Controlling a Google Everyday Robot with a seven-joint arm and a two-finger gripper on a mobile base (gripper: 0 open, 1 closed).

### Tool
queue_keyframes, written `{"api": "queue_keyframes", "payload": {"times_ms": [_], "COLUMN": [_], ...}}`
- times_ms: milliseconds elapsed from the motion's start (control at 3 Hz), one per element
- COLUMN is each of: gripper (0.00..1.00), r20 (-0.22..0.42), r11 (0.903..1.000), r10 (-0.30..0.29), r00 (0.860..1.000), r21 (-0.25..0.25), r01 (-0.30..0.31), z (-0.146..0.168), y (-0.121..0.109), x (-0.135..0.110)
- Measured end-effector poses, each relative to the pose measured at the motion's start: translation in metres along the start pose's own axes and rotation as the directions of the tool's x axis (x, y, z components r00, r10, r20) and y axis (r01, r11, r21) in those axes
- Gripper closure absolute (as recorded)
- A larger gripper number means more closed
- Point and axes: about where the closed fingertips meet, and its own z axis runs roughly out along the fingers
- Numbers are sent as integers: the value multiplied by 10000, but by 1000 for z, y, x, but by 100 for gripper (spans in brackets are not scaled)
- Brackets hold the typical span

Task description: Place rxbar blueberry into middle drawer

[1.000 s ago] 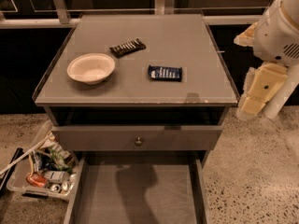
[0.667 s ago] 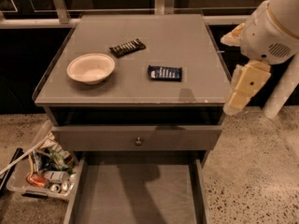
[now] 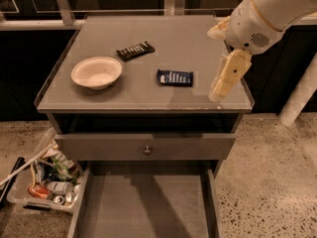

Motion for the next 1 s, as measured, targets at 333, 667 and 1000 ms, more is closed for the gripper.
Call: {"api": "queue_keyframes", "payload": {"times_ms": [333,667,1000], "gripper": [0,0,0], "r20": [-40,-31,231], "r11": [10000,9996,9987], "r10": [1,-284,-476], "r00": [10000,9996,9986], "r21": [1,76,183], "r01": [-1,285,472], "z": [2,17,38], "y": [0,-13,-35], "x": [0,1,-1]}}
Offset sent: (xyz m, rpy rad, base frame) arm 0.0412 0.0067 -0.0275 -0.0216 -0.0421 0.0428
